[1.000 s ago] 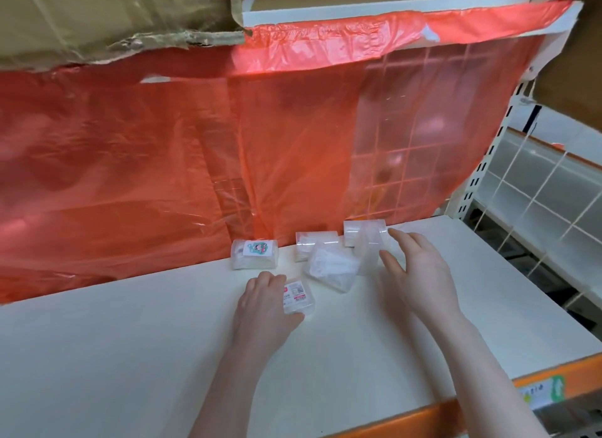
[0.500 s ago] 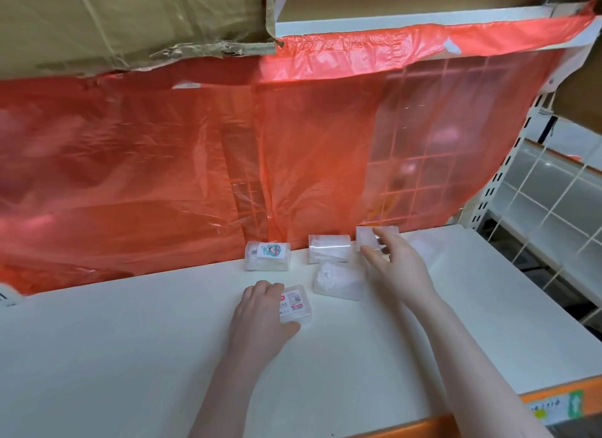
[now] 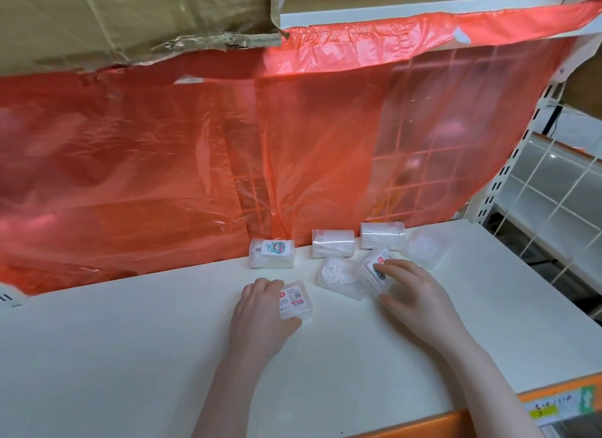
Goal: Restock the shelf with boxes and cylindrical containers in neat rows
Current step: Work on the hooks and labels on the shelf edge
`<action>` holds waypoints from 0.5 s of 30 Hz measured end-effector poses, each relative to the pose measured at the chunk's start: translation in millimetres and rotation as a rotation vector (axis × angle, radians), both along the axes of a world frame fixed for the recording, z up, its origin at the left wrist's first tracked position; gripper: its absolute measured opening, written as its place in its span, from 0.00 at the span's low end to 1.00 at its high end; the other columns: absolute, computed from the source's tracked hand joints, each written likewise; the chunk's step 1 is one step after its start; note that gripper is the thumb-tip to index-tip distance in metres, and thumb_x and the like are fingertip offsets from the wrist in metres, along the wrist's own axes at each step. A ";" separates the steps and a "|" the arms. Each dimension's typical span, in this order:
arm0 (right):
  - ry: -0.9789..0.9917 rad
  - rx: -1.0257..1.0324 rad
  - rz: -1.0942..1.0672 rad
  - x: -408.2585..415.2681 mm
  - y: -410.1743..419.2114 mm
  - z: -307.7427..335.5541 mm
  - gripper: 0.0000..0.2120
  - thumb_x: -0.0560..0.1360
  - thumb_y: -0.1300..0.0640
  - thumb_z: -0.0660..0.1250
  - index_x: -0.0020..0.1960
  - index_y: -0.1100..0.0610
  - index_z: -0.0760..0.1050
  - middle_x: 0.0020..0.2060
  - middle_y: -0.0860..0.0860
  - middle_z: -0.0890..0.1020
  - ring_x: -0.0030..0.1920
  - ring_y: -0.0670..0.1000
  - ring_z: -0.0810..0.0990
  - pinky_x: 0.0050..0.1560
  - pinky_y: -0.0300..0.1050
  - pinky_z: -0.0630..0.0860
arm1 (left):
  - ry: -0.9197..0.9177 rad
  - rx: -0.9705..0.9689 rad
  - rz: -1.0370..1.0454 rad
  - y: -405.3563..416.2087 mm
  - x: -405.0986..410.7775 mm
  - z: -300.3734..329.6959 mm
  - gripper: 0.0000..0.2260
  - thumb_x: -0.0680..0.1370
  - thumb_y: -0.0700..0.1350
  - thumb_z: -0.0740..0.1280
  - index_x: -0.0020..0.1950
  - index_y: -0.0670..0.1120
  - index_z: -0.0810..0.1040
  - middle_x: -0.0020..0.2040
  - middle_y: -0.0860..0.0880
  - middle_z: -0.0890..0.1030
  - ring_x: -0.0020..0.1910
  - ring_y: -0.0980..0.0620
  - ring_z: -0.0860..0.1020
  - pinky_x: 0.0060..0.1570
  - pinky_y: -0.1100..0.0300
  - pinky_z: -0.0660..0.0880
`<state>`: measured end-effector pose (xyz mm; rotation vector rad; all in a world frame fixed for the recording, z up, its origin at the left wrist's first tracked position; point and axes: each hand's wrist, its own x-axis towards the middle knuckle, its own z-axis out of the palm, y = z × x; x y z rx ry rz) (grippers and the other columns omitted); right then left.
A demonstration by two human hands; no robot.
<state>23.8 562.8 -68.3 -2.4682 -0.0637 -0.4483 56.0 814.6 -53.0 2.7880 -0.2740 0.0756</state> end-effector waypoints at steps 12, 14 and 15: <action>0.167 -0.142 0.130 22.5 -18.7 22.2 0.35 0.64 0.73 0.63 0.68 0.50 0.70 0.54 0.45 0.71 0.58 0.49 0.72 0.51 0.32 0.63 | 0.005 0.002 -0.005 0.6 0.2 1.4 0.27 0.71 0.55 0.69 0.68 0.51 0.68 0.61 0.53 0.70 0.63 0.52 0.66 0.57 0.62 0.66; 0.208 -0.193 0.147 27.2 -17.9 29.3 0.35 0.66 0.71 0.64 0.69 0.48 0.68 0.53 0.46 0.70 0.56 0.49 0.73 0.50 0.35 0.66 | 0.005 0.003 -0.005 0.2 0.0 2.2 0.27 0.72 0.55 0.69 0.68 0.51 0.67 0.61 0.53 0.70 0.63 0.52 0.66 0.58 0.62 0.66; 0.230 -0.222 0.153 29.5 -16.9 32.7 0.34 0.67 0.69 0.64 0.69 0.47 0.67 0.52 0.46 0.70 0.55 0.49 0.73 0.49 0.36 0.67 | 0.004 0.004 -0.007 0.3 -0.1 2.6 0.27 0.72 0.54 0.69 0.68 0.51 0.67 0.61 0.53 0.70 0.63 0.52 0.66 0.58 0.62 0.66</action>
